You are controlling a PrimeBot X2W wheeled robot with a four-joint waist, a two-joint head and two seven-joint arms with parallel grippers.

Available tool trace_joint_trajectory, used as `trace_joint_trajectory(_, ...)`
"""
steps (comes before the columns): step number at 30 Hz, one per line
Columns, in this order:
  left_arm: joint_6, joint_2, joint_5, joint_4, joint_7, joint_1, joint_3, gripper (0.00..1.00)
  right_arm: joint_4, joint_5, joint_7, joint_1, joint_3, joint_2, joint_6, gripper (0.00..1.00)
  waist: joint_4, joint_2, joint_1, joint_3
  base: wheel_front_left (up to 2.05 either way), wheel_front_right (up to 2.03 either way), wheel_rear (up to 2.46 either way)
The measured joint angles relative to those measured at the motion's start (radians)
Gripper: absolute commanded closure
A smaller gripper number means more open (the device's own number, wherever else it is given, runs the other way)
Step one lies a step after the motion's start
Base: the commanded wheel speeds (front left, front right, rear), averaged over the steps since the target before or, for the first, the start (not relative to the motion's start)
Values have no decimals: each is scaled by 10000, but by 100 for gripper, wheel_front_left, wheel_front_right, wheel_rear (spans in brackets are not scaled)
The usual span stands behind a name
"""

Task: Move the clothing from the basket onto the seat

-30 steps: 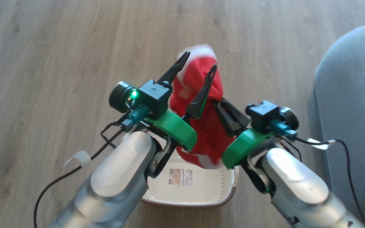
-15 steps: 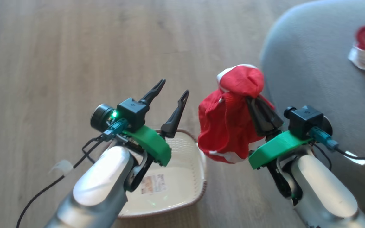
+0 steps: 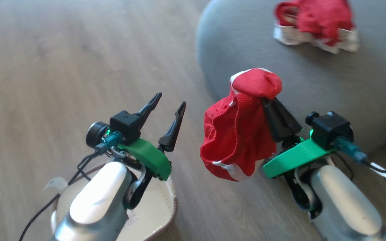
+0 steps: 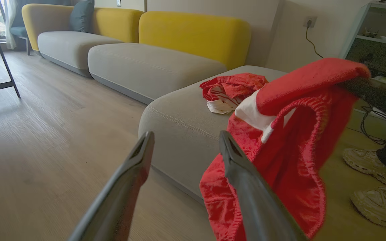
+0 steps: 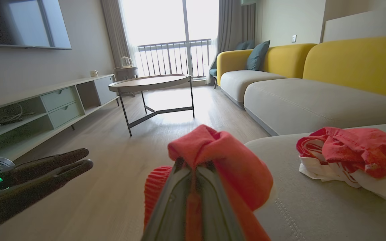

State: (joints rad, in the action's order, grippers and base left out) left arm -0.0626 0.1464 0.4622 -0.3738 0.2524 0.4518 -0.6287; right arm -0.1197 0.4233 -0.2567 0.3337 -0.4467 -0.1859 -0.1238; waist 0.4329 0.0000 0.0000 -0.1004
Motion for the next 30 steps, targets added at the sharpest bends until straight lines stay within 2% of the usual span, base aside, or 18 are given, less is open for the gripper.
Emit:
trace_joint_trajectory(3,-125,-63,-46,-12,0,-81,-13,0,295,-15,0,-158,345,2,0,100,623,0,0,47,0,0,0)
trace_joint_trajectory(6,-355,-320,-167,-201,0,28,-157,0,746,-186,0,-780,1164,-8,0,100,1099,0,0,-1,0,0,0)
trace_joint_trajectory(12,-533,-447,-222,-477,0,391,-288,0,1430,-454,0,-1634,2220,136,0,100,1264,0,0,-282,0,0,0)
trace_joint_trajectory(17,-616,-510,-324,-502,0,515,-410,0,1797,-654,0,-1700,2999,167,0,100,1289,0,0,-600,0,0,0)
trace_joint_trajectory(21,-616,-420,-416,-464,0,518,-527,0,1827,-796,0,-970,3528,-240,0,100,1298,0,0,-968,0,0,0)
trace_joint_trajectory(30,-616,104,-485,-173,0,684,-794,0,955,-1304,-2,2203,4483,-1616,0,100,1321,0,1,-2176,0,0,0)
